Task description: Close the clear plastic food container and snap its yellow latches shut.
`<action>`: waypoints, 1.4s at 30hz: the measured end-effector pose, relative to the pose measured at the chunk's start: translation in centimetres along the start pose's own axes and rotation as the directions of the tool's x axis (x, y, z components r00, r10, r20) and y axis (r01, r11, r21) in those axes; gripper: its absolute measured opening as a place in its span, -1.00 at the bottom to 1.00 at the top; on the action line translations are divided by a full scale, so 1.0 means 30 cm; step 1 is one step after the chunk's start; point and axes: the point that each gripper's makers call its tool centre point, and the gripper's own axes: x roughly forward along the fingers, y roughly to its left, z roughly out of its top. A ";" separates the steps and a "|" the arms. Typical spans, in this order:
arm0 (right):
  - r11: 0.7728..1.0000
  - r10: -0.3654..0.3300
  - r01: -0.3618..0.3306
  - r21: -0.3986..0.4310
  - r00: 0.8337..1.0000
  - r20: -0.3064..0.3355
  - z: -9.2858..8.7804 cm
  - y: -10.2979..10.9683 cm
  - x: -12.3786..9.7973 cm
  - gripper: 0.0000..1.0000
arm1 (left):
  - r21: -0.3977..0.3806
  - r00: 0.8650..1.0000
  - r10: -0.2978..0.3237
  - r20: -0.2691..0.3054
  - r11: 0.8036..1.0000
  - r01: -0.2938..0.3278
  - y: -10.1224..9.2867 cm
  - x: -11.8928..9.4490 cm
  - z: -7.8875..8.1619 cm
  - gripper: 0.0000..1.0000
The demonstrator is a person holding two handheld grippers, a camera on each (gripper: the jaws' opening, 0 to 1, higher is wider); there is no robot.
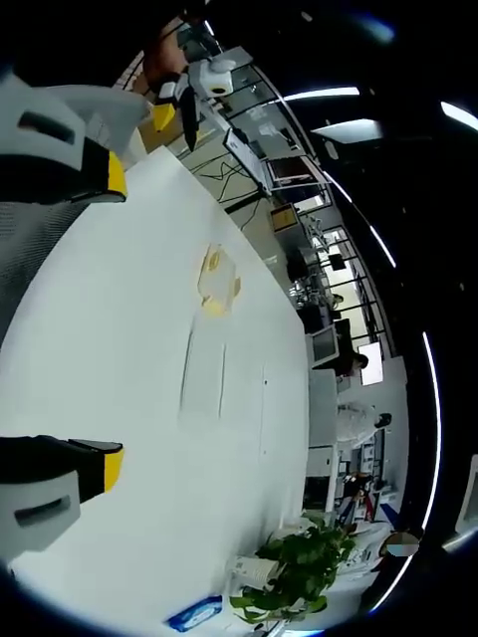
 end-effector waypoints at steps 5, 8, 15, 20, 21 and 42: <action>1.000 -0.008 0.008 0.010 1.000 0.002 0.009 0.003 0.027 1.00 | 0.011 1.000 -0.010 -0.005 1.000 0.010 0.029 0.010 0.003 0.99; 1.000 -0.011 0.011 0.005 1.000 -0.007 0.004 0.011 0.043 1.00 | 0.007 1.000 -0.013 -0.005 1.000 0.013 0.043 0.013 0.006 0.99; 1.000 -0.020 0.020 0.008 1.000 0.001 0.024 0.039 0.071 1.00 | 0.014 0.999 -0.044 -0.015 0.999 0.044 0.077 0.029 0.012 0.99; 0.999 -0.035 0.035 0.013 0.999 -0.001 0.033 0.055 0.102 1.00 | 0.020 0.998 -0.054 -0.017 0.998 0.055 0.113 0.034 0.017 0.99; 0.999 -0.036 0.036 0.013 0.999 0.000 0.037 0.062 0.105 1.00 | 0.021 0.998 -0.057 -0.017 0.998 0.057 0.118 0.035 0.017 0.99; 0.999 -0.045 0.044 -0.020 0.999 -0.015 0.082 0.189 0.217 0.99 | 0.047 0.992 -0.120 -0.044 0.991 0.122 0.219 0.060 -0.008 0.99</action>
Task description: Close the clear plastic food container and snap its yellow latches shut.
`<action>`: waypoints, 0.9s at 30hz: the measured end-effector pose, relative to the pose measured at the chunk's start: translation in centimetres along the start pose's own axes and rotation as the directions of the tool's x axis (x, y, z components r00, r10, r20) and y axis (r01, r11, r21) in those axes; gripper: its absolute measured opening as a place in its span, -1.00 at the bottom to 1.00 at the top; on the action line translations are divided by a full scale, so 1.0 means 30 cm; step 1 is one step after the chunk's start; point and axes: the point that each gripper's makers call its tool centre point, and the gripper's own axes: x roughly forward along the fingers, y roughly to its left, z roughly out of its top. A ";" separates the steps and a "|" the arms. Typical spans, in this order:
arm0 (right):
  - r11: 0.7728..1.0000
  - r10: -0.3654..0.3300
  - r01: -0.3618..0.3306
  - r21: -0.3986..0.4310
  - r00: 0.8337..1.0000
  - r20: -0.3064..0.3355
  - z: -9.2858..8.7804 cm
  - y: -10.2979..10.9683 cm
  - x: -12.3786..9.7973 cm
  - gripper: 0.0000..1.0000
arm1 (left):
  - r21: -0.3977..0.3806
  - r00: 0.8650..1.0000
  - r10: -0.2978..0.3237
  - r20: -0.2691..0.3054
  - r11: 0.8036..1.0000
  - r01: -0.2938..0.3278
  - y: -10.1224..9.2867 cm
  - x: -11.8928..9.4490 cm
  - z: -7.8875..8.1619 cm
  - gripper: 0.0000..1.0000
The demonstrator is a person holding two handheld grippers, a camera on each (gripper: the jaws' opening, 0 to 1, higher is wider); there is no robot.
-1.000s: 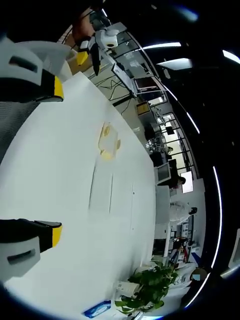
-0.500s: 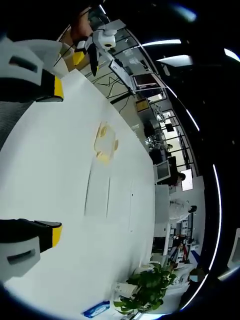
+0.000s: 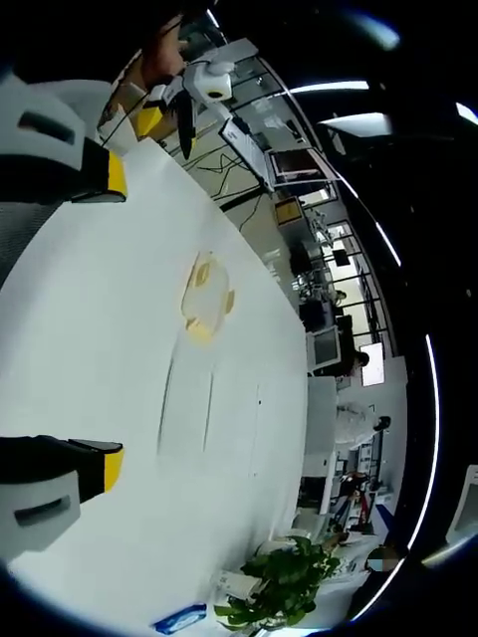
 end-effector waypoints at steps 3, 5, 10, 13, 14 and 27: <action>1.000 -0.005 0.005 0.001 1.000 -0.004 0.001 0.012 0.008 0.99 | 0.003 1.000 -0.011 -0.002 1.000 0.011 0.006 0.000 0.002 0.99; 1.000 -0.010 0.010 0.002 1.000 -0.004 0.003 0.016 0.014 0.99 | 0.016 1.000 -0.020 -0.006 1.000 0.020 0.008 0.003 -0.002 0.99; 1.000 -0.010 0.010 -0.003 1.000 -0.013 0.008 0.023 0.033 0.99 | 0.025 1.000 -0.023 -0.015 0.999 0.023 0.030 0.004 -0.014 0.99; 1.000 -0.010 0.009 -0.005 1.000 -0.018 0.012 0.024 0.042 0.99 | 0.019 1.000 -0.020 -0.009 1.000 0.020 0.037 -0.002 -0.012 0.99; 1.000 -0.009 0.009 -0.006 1.000 -0.019 0.015 0.026 0.046 0.99 | 0.017 1.000 -0.020 -0.008 1.000 0.020 0.039 -0.004 -0.013 0.99; 0.998 0.036 -0.038 -0.057 0.998 -0.045 0.032 0.096 0.089 0.99 | 0.022 1.000 -0.013 -0.020 1.000 0.014 0.060 -0.012 -0.028 0.99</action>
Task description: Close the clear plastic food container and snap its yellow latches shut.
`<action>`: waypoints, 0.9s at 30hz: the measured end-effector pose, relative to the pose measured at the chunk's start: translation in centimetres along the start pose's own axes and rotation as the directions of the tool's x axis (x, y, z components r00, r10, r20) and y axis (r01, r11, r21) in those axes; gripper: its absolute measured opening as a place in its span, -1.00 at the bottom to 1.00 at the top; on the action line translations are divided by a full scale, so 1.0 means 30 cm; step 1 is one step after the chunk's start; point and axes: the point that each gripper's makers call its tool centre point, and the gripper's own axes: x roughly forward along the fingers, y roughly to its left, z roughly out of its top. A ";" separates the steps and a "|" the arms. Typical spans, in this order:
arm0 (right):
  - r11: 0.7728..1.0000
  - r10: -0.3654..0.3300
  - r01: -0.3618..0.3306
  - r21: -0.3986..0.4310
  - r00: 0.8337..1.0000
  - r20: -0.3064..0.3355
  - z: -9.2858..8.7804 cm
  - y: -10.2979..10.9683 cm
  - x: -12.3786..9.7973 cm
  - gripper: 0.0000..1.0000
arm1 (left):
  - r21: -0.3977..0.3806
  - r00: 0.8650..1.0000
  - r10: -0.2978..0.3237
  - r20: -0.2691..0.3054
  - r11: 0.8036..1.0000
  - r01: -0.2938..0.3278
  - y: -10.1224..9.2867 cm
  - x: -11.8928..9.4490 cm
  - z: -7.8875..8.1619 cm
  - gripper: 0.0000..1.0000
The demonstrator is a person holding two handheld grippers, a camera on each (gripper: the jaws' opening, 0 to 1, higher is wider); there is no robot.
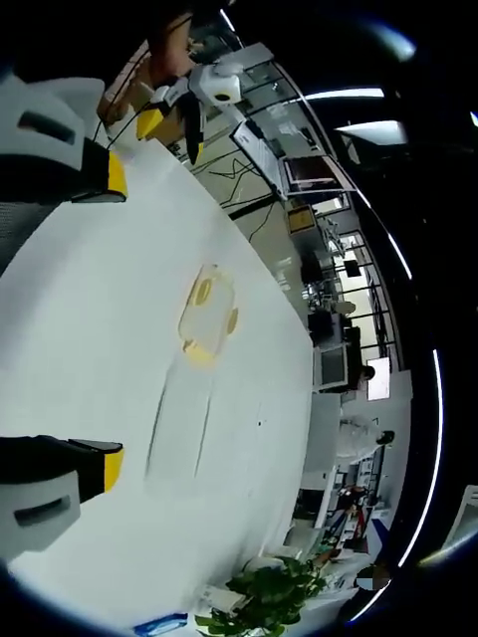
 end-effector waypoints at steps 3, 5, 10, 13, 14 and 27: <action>1.000 0.018 -0.018 -0.021 1.000 -0.007 -0.004 -0.003 0.016 0.99 | -0.010 1.000 0.011 0.004 1.000 -0.011 0.005 0.002 0.002 0.99; 0.999 0.028 -0.029 -0.021 0.999 -0.015 -0.014 -0.013 0.034 0.99 | -0.008 1.000 0.021 0.002 1.000 -0.021 0.009 0.004 0.000 0.99; 0.995 0.062 -0.065 -0.077 0.997 -0.050 -0.017 -0.012 0.059 0.99 | -0.016 0.999 0.037 -0.012 0.999 -0.037 0.019 0.018 -0.002 0.99; 0.991 0.085 -0.089 -0.096 0.995 -0.044 0.006 -0.013 0.071 0.99 | -0.004 0.999 0.042 -0.028 0.999 -0.042 0.024 0.037 -0.004 0.99; 0.990 0.093 -0.097 -0.100 0.995 -0.041 0.011 -0.012 0.075 0.99 | -0.001 0.998 0.044 -0.034 0.999 -0.045 0.027 0.042 -0.005 0.99; 0.962 0.186 -0.199 -0.187 0.979 -0.083 0.003 -0.027 0.157 0.96 | 0.056 0.994 0.044 -0.097 0.998 -0.039 0.050 0.113 0.009 0.99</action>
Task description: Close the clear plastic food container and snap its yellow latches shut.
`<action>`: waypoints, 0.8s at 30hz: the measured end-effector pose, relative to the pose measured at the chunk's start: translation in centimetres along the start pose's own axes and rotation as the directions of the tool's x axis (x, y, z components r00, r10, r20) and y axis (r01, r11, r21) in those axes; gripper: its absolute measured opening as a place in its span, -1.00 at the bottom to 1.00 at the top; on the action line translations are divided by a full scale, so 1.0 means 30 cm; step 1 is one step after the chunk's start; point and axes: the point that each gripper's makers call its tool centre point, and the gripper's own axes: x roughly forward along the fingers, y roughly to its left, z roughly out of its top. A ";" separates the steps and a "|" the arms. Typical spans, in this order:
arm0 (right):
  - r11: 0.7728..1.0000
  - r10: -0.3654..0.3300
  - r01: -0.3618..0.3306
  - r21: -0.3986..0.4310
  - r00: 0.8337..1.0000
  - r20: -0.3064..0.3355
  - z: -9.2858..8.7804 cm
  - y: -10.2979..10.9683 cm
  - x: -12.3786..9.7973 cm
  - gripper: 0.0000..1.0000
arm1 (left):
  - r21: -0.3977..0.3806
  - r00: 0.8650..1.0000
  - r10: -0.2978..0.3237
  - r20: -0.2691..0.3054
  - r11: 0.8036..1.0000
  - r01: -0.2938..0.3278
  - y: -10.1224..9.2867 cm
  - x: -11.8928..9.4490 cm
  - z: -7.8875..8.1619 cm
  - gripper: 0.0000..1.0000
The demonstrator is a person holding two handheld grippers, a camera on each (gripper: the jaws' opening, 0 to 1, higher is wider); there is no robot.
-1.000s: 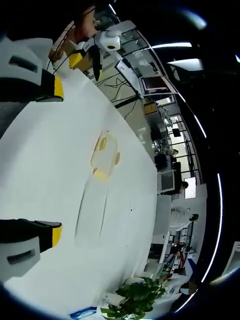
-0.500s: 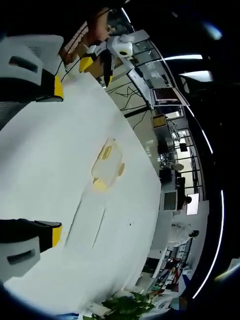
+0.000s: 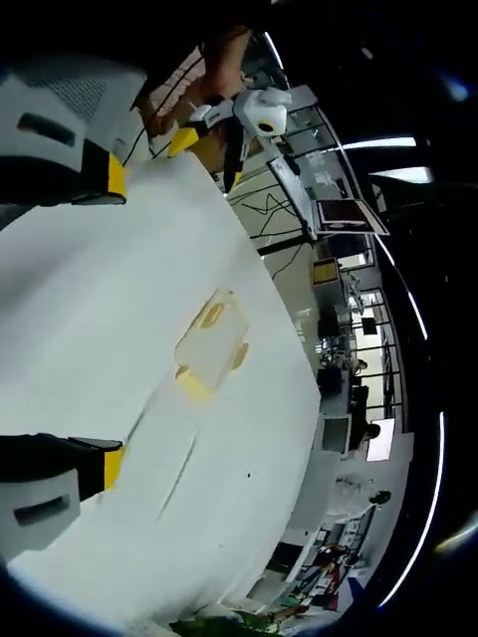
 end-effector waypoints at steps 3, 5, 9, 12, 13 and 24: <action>1.000 0.021 -0.021 -0.019 1.000 0.005 0.016 -0.001 0.010 0.97 | 0.016 1.000 -0.004 -0.008 1.000 0.005 0.003 0.009 0.010 0.99; 0.998 0.048 -0.048 -0.044 0.999 0.003 0.025 0.003 0.021 0.98 | 0.010 1.000 -0.024 0.006 1.000 0.024 -0.004 0.012 0.026 0.99; 0.990 0.086 -0.088 -0.111 0.996 -0.018 0.036 0.006 0.042 0.98 | 0.064 0.999 -0.030 -0.040 0.997 0.032 0.007 0.027 0.022 0.99; 0.986 0.106 -0.108 -0.129 0.994 -0.023 0.049 0.005 0.051 0.98 | 0.059 0.998 -0.041 -0.052 0.997 0.044 0.022 0.043 0.030 0.99; 0.982 0.118 -0.120 -0.146 0.993 -0.025 0.055 0.003 0.056 0.98 | 0.074 0.997 -0.042 -0.063 0.996 0.047 0.027 0.048 0.033 0.99; 0.955 0.175 -0.188 -0.228 0.982 -0.076 0.080 -0.032 0.094 0.96 | 0.121 0.991 -0.082 -0.110 0.988 0.095 0.054 0.106 0.089 0.99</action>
